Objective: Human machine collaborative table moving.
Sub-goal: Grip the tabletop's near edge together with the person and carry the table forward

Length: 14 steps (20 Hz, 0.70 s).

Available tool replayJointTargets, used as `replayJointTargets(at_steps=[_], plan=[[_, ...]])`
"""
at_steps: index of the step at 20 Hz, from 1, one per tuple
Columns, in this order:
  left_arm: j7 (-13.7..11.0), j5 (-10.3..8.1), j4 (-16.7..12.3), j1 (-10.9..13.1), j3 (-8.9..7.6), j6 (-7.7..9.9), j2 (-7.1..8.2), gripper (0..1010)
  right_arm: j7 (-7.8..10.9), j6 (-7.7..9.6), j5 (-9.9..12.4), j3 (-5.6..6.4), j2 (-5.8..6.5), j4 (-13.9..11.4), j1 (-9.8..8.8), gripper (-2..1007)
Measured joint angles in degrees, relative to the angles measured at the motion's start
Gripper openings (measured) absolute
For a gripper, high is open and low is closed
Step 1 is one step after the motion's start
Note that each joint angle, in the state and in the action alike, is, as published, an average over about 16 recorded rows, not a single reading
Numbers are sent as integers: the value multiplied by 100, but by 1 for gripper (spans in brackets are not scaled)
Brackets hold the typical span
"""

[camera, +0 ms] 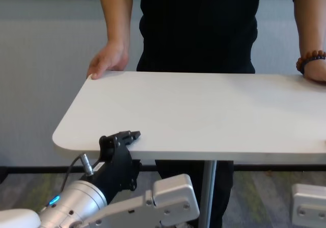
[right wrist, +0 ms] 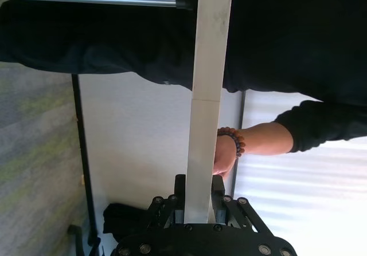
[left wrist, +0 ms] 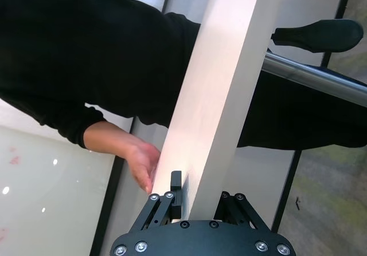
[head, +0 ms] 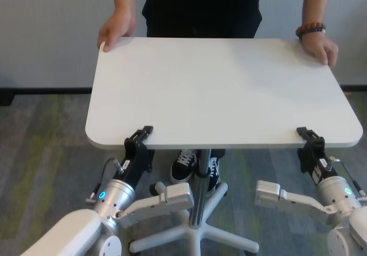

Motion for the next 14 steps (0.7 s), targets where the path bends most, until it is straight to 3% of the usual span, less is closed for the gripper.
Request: replayJointTargets(at_steps=[14], plan=[[161,44,489,-94,115,-17,-69,289,-198,-84,75,-104,-121,446,127,260]])
